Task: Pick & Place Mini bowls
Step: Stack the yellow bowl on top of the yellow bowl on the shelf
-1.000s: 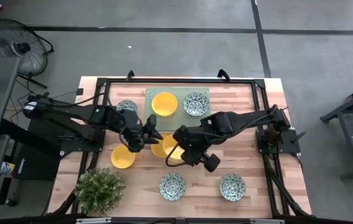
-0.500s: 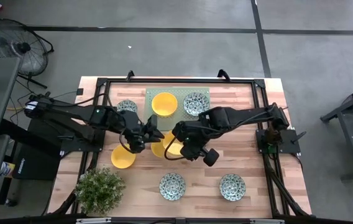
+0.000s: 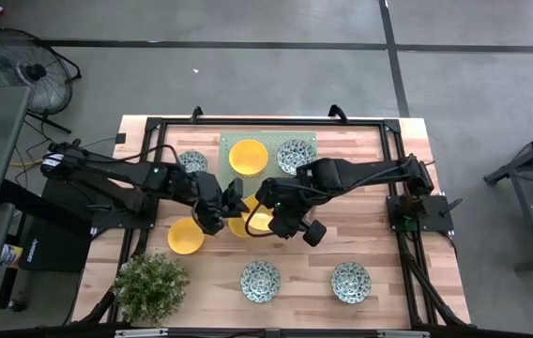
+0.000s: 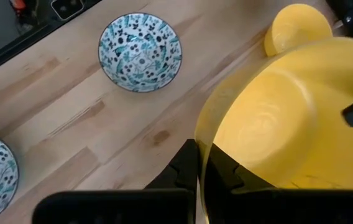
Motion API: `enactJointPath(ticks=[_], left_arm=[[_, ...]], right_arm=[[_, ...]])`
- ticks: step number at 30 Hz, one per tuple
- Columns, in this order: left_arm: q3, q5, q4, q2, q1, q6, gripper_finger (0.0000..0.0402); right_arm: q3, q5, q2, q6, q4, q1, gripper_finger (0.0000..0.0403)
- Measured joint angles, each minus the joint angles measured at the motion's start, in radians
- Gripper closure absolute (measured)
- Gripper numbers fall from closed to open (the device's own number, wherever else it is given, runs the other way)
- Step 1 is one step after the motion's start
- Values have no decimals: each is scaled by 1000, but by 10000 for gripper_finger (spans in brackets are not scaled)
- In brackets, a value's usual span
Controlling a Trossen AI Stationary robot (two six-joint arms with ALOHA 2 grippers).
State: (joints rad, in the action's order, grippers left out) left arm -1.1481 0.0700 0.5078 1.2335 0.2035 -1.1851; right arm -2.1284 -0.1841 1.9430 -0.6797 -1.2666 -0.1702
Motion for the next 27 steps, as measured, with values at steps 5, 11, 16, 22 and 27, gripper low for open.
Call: enactJointPath(ticks=[5, 11, 16, 22, 27], left_arm=[[0, -5, 14, -1, 0, 0, 351], [2, -8, 30, 1, 0, 0, 387], [2, 0, 54, 1, 0, 3, 396], [2, -3, 57, 1, 1, 11, 400], [0, 15, 41, 1, 0, 16, 401]], right_arm=[[0, 5, 0, -1, 0, 0, 403], [0, 9, -2, -1, 4, 1, 402], [0, 62, -2, 40, 14, 0, 389], [-2, 63, -8, 79, 65, 1, 321], [-5, 85, -21, 133, 104, 0, 245]])
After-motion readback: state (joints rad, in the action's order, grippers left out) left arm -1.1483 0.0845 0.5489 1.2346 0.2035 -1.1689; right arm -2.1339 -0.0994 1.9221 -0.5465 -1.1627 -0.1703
